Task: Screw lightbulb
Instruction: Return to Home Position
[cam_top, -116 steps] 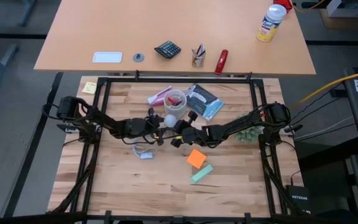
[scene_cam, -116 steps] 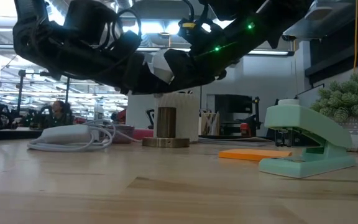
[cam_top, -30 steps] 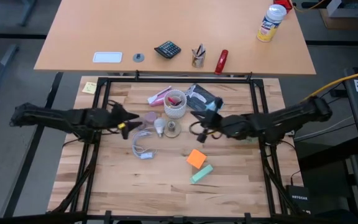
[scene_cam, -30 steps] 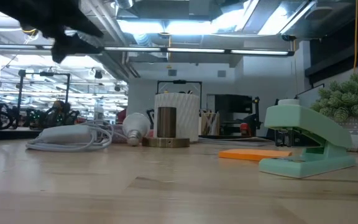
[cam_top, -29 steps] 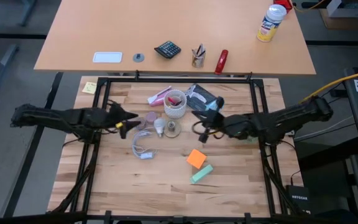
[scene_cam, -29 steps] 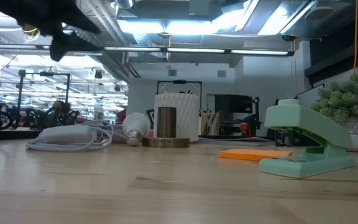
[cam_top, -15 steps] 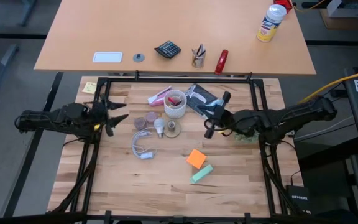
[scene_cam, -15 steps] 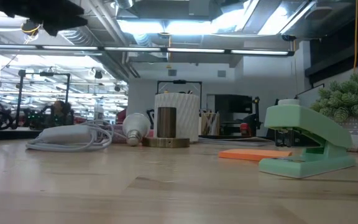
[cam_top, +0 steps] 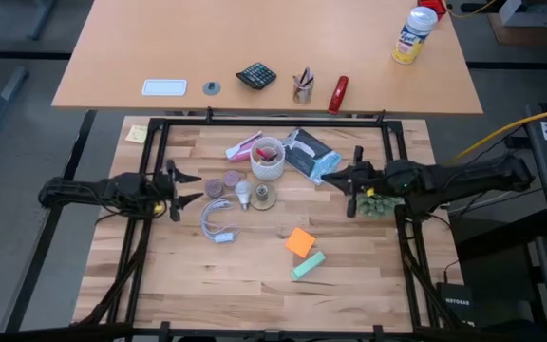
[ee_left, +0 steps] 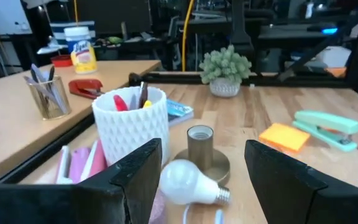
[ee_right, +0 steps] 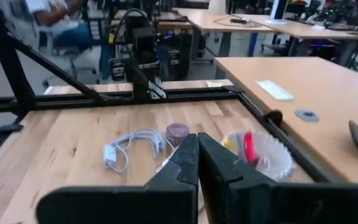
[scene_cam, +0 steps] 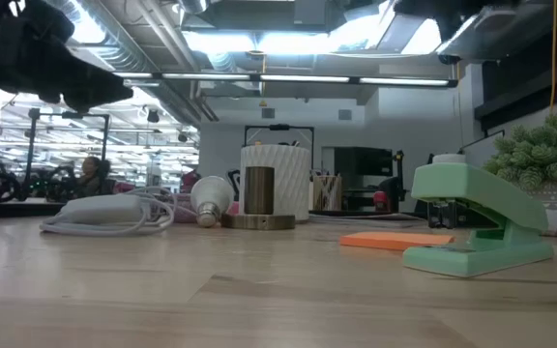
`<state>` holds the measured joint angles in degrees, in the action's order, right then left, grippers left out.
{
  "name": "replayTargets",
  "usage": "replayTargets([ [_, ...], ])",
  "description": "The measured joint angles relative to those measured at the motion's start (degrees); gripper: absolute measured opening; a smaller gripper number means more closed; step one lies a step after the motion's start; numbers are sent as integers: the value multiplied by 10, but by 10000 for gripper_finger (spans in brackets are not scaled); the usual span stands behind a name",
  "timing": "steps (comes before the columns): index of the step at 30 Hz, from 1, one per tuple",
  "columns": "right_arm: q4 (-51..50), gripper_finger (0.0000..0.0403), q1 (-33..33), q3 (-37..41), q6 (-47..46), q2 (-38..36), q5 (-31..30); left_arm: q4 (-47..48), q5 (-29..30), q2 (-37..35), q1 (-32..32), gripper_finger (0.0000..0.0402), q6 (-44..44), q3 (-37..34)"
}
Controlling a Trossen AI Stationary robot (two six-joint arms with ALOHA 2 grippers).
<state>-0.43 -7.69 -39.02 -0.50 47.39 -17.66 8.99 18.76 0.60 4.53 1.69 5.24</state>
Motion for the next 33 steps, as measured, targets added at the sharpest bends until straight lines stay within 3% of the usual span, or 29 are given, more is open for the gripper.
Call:
replayTargets([
  [11,277,5,2,291,-93,-89,4,-37,-12,-4,-1,223,4,-18],
  [17,406,5,2,380,-104,-91,4,-35,-13,-3,-1,223,5,-18],
  [33,213,5,2,384,-100,-90,-5,-33,-10,0,-1,223,45,-18],
])
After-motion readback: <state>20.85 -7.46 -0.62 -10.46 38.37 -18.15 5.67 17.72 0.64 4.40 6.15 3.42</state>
